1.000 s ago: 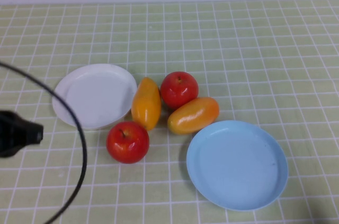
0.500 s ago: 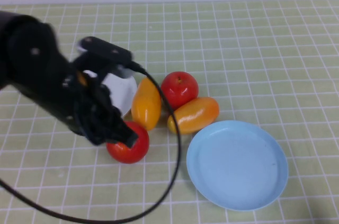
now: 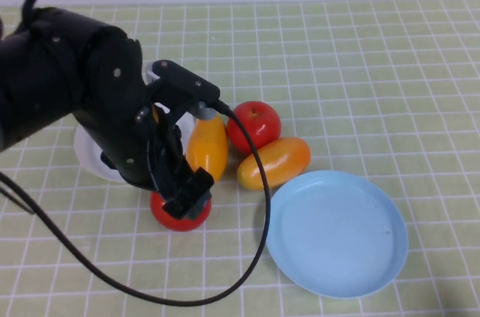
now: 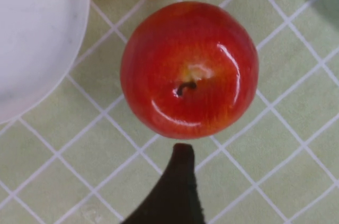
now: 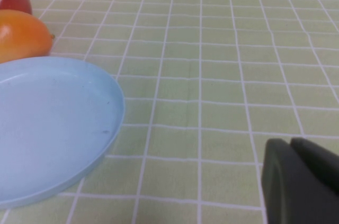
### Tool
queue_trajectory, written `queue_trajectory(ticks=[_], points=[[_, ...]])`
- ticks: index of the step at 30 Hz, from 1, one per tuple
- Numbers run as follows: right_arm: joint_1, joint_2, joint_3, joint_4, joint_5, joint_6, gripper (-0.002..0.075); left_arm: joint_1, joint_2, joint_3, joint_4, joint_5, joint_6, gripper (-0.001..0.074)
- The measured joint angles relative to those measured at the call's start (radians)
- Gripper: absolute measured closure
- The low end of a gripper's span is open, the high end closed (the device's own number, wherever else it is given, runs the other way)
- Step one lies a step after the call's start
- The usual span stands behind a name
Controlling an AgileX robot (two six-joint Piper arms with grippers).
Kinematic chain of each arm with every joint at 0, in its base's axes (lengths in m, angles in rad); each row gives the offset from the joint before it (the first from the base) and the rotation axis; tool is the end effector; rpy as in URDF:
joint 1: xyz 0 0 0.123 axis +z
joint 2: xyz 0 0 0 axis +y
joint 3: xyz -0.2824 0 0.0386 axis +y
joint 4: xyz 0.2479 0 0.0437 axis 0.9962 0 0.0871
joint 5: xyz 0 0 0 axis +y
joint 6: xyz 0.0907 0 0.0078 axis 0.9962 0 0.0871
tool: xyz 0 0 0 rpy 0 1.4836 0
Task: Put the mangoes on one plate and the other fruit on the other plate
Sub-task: Put one type of fruit in the left plate
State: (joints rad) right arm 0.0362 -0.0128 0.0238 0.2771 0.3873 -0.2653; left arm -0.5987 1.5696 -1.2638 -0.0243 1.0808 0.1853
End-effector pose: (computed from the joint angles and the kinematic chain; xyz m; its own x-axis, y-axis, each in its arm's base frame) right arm 0.0516 0.0113 0.1723 -0.2921 -0.0183 -0.9562 -0.1370 0.9903 0.0229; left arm 0.2567 -0.1775 0.2848 -0.6855 0.6770 -0.2677 0.6973 0.7163 0.0261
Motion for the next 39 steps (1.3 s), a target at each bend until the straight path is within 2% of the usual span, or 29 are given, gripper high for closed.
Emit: queue_trajectory(ticks=[3,10,22,39], points=[[0.0,0.0,0.0,0.0,0.0,0.0,0.0741,0.0,0.027,0.0,0.0,-0.016,0.0,0.0068],[0.0,0.0,0.0,0.0,0.0,0.0,0.0741,0.0,0.069,-0.004,0.0,-0.086,0.0,0.0066],[0.0,0.0,0.0,0.0,0.0,0.0,0.0742,0.0,0.175,-0.088,0.024,-0.06,-0.02,0.0066],[0.0,0.0,0.0,0.0,0.0,0.0,0.0742,0.028,0.23,-0.09,0.05,-0.033,-0.037,0.0066]])
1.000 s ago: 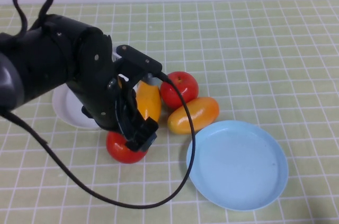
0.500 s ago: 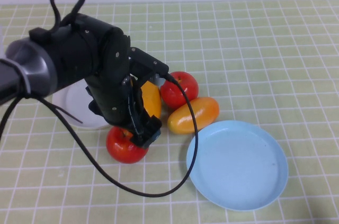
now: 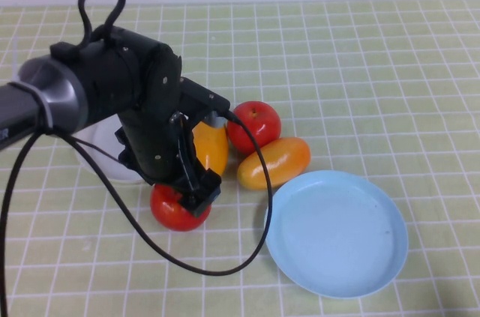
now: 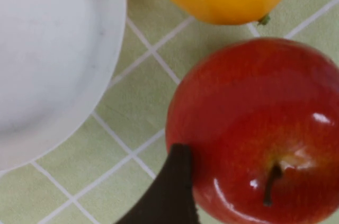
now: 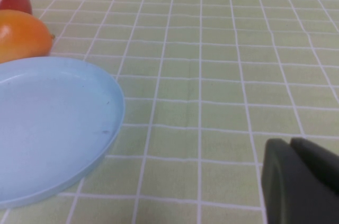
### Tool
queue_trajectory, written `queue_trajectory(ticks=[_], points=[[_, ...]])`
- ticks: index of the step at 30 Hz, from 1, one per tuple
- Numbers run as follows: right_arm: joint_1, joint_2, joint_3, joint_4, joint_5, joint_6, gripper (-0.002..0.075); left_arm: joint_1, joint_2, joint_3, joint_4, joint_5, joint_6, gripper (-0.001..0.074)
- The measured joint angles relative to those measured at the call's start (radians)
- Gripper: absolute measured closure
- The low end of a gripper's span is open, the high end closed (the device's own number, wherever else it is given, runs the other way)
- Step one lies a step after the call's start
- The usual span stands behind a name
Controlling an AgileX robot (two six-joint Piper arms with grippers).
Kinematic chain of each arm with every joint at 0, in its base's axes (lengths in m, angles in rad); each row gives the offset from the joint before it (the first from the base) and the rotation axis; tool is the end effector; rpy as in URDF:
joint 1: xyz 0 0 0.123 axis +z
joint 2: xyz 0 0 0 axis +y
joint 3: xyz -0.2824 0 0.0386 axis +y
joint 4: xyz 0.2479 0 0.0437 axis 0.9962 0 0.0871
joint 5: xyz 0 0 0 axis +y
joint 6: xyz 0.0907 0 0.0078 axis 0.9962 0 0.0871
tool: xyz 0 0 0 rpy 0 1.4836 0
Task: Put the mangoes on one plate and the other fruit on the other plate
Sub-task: Put one type of fruit in the left plate
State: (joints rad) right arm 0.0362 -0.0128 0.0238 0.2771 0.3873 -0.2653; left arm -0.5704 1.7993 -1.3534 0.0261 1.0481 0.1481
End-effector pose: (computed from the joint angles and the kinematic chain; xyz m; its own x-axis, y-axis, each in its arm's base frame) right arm 0.0516 0.0113 0.1723 -0.2921 -0.0183 -0.9562 -0.1370 0.9903 0.0229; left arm 0.3031 -0.1920 0.2320 -0.7335 0.6611 -0.1577 0.6630 0.7471 0.0482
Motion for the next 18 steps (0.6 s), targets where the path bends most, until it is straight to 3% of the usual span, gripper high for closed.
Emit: queue_trajectory(ticks=[11,16,18], points=[[0.0,0.0,0.0,0.0,0.0,0.0,0.0742,0.002,0.025,-0.01,0.009,-0.008,0.003,0.0069],[0.0,0.0,0.0,0.0,0.0,0.0,0.0742,0.002,0.027,-0.01,0.011,-0.003,0.004,0.0159],[0.0,0.0,0.0,0.0,0.0,0.0,0.0741,0.002,0.027,-0.01,0.011,-0.001,0.006,0.0159]])
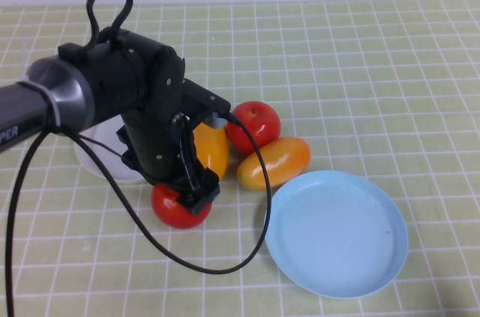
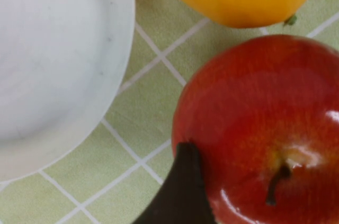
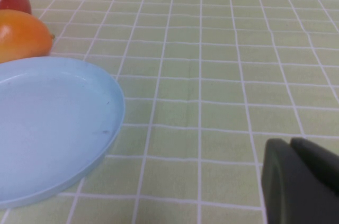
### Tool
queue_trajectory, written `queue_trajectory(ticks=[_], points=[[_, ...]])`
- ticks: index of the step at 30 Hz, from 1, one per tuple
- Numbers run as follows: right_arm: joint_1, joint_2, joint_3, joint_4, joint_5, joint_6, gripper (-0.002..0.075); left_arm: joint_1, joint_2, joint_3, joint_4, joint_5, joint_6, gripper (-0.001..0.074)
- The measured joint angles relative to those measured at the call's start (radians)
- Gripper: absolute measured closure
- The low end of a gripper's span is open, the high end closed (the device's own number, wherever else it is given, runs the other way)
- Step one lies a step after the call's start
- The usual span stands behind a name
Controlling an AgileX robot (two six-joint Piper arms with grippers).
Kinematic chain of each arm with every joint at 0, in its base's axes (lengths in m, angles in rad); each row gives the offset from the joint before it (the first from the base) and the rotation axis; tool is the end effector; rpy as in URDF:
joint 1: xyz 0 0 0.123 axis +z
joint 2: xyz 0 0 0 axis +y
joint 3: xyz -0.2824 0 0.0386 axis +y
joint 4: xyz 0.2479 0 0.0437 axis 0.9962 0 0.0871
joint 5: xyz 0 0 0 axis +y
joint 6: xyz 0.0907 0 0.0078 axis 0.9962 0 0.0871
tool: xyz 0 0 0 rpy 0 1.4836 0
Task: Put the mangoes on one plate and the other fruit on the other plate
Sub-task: Put one type of fruit in the left plate
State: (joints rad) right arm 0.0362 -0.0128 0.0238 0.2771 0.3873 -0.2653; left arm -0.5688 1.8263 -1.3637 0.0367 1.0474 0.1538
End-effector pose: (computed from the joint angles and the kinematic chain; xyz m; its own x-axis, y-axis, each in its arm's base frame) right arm 0.0516 0.0113 0.1723 -0.2921 -0.0183 -0.9562 -0.1370 0.9903 0.0229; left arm 0.3077 -0.1933 0.2249 -0.7294 0.6695 -0.1402 0.6692 0.7409 0.0563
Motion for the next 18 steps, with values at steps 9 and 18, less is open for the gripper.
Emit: queue_trajectory(ticks=[9,18], points=[[0.0,0.0,0.0,0.0,0.0,0.0,0.0741,0.0,0.009,-0.046,-0.013,0.103,0.0,0.016],[0.0,-0.001,0.0,0.0,0.0,0.0,0.0741,0.0,-0.009,-0.237,0.051,0.168,-0.006,0.016]])
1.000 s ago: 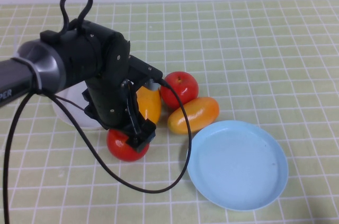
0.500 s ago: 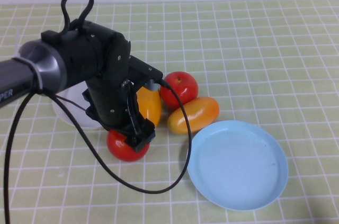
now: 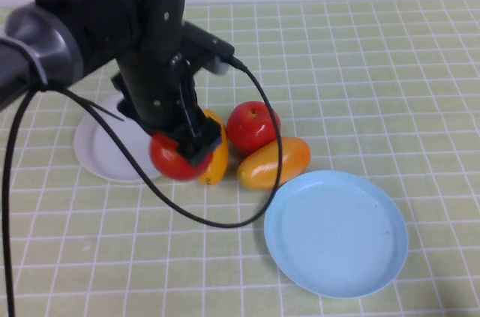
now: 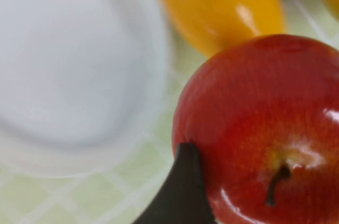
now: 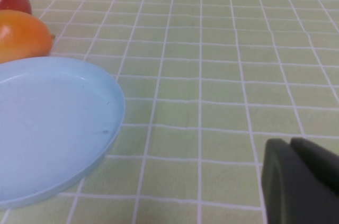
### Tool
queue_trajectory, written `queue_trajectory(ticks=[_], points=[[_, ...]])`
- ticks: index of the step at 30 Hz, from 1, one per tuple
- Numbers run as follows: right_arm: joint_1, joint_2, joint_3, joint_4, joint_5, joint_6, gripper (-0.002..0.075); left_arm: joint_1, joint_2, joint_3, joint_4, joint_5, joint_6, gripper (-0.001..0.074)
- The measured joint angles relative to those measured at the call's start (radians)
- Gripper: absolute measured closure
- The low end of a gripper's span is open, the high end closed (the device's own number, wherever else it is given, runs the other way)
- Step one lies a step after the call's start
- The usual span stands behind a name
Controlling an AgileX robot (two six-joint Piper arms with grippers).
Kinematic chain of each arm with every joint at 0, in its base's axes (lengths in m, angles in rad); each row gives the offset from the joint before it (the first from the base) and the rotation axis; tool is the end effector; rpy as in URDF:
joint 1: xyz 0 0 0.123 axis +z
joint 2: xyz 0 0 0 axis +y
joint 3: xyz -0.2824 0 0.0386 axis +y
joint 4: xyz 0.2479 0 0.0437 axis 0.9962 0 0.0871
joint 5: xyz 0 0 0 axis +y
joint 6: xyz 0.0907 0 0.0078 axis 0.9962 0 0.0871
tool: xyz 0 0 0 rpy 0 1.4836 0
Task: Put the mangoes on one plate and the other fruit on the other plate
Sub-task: Put one type of fruit in the left plate
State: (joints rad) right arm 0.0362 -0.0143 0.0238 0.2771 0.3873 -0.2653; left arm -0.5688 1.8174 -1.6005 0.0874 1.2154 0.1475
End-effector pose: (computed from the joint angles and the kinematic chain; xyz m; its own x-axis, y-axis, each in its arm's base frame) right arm 0.0516 0.0113 0.1724 -0.2906 -0.0183 -0.9567 -0.1370 0.9903 0.0227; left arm 0.3226 -0.1974 0.2883 -0.7157 0.6669 -0.2073 0.6584 0.7433 0.1183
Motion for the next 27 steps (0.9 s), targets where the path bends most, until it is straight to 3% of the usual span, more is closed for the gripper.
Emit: queue_trajectory(ticks=[8,17,27], points=[[0.0,0.0,0.0,0.0,0.0,0.0,0.0741,0.07,0.021,-0.017,0.195,-0.024,-0.034,0.016],[0.0,0.0,0.0,0.0,0.0,0.0,0.0741,0.185,0.138,-0.021,0.202,-0.094,-0.105,0.016],[0.0,0.0,0.0,0.005,0.0,0.0,0.0742,0.22,0.173,-0.029,0.142,-0.105,-0.089,0.015]])
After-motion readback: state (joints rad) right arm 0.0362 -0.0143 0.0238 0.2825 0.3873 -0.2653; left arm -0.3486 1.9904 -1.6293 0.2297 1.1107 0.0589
